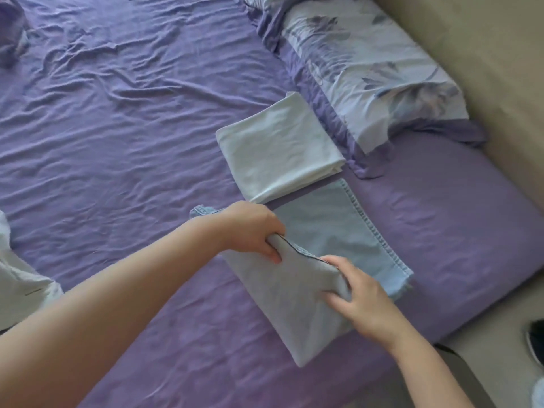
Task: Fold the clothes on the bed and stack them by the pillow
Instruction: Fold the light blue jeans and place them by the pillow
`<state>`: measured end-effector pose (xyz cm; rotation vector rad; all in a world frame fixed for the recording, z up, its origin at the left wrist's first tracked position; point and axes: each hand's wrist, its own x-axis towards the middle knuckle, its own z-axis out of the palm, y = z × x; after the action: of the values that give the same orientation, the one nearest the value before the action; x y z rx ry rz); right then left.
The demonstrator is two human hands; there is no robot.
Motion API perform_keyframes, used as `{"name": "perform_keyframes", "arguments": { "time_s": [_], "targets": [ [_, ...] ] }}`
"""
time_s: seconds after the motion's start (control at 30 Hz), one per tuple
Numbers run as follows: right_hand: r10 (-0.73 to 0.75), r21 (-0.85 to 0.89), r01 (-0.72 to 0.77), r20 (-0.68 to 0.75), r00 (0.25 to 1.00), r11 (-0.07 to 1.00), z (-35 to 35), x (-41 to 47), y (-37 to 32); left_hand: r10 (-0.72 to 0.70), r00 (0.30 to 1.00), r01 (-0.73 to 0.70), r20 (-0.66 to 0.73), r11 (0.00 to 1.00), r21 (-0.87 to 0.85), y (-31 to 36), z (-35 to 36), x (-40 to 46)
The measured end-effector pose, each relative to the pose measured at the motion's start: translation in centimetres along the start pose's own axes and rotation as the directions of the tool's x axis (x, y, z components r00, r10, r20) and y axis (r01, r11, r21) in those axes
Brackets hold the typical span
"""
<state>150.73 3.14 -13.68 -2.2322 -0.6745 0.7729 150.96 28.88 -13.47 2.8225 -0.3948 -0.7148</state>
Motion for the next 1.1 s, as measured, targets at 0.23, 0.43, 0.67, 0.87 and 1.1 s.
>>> {"name": "perform_keyframes", "arguments": {
  "time_s": [0.23,0.43,0.67,0.87,1.1],
  "targets": [
    [0.259,0.36,-0.188,-0.159,0.953,0.914,-4.9,-1.3,8.2,-0.121,0.99,0.127,0.071,0.989,-0.077,-0.6,-6.5,7.5],
    [0.409,0.404,-0.276,-0.293,0.864,0.872,-6.1,0.4,14.8,-0.202,0.975,0.186,-0.094,0.971,-0.149,2.7,-4.8,16.3],
    [0.302,-0.058,-0.336,-0.312,0.901,0.94,-5.4,4.2,21.2,-0.384,0.891,0.403,-0.242,0.915,0.032,6.5,4.0,22.0],
    [0.331,-0.058,-0.345,-0.174,0.928,0.937,-5.1,5.7,22.7,-0.498,0.83,0.483,-0.25,0.867,-0.124,9.5,11.5,18.0],
    [0.398,0.037,-0.397,0.002,0.918,0.917,-6.2,9.3,22.2,-0.799,0.584,0.682,-0.147,0.58,-0.446,12.7,14.8,12.6]
  ]
}}
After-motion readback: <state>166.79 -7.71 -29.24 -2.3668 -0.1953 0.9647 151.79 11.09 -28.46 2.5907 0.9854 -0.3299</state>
